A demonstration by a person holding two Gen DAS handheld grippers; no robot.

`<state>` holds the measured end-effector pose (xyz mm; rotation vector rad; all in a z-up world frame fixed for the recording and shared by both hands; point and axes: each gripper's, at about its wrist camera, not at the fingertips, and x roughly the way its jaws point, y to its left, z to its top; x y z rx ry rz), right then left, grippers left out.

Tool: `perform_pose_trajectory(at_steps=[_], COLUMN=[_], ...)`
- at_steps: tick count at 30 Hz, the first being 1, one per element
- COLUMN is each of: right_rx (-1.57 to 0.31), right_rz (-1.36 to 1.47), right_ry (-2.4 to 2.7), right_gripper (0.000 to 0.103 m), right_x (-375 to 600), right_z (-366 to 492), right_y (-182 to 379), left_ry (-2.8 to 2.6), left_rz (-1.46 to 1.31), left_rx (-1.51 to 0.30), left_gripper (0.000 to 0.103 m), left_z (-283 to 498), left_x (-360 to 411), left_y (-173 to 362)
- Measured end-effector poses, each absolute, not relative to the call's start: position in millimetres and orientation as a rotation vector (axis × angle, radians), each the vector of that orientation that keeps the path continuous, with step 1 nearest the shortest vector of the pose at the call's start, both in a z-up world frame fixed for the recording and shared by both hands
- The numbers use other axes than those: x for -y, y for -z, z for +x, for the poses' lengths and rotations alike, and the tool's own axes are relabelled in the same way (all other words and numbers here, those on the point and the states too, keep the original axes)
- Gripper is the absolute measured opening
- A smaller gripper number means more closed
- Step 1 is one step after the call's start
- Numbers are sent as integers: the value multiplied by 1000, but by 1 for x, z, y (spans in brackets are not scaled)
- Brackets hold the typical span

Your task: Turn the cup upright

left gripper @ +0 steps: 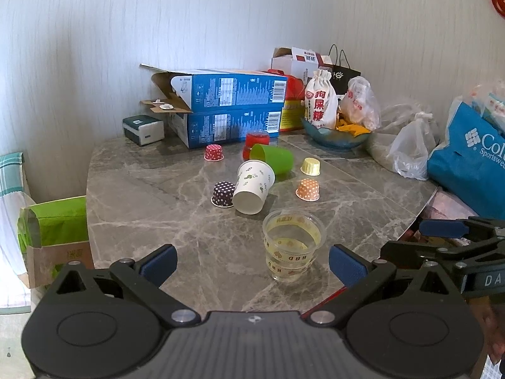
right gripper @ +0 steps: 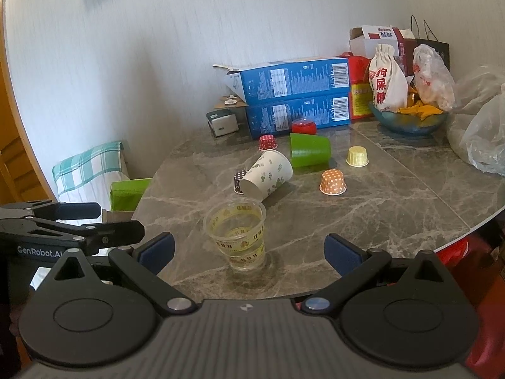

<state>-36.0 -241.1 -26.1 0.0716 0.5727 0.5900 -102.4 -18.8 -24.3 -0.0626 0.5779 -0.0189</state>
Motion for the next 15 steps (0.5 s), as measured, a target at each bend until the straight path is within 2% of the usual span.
perform_pose_trajectory(at_steps=[15], right_rx=[-567], right_rz=[70], right_ry=[-581], right_gripper=[102], right_x=[242], right_z=[-35], right_y=[26], left_ry=[34], left_rz=[-56], left_rx=[-573], left_gripper=[103], left_z=[-98], left_x=[20], left_y=[26])
